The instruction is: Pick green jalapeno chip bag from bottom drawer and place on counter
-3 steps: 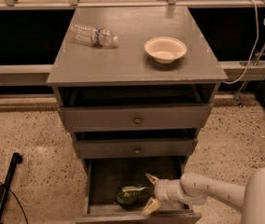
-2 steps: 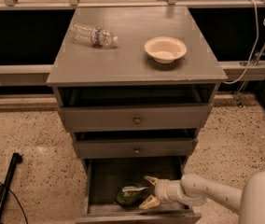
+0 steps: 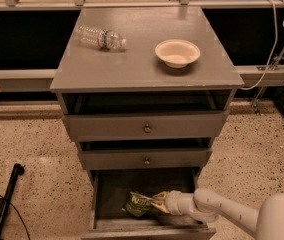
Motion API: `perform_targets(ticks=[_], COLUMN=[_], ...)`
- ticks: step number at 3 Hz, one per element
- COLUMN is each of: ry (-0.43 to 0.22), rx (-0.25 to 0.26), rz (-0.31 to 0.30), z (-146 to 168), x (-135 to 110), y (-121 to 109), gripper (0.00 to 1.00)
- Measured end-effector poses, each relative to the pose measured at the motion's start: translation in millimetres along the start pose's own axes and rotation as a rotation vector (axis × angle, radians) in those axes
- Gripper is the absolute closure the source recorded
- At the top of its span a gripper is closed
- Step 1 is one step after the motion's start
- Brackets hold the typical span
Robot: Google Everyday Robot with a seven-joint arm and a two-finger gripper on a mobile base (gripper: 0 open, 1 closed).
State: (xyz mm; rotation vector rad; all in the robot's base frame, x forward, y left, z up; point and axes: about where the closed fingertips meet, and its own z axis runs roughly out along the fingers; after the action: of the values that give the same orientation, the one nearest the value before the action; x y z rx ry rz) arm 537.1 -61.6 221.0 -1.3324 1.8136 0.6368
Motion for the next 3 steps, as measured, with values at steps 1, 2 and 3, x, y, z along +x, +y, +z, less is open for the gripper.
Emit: perform_targets(ticks=[1,2,3], ry=[-0.042,-0.166,-0.303], rx=[0.038,0.036,-0.079], rz=[0.022,-0.06,-0.256], z=[-4.6,-41.2,-117.1], x=[-2.4,-69.1,-206.9], y=[-4.6,-1.4,21.9], gripper=[0.96,1.0,1.0])
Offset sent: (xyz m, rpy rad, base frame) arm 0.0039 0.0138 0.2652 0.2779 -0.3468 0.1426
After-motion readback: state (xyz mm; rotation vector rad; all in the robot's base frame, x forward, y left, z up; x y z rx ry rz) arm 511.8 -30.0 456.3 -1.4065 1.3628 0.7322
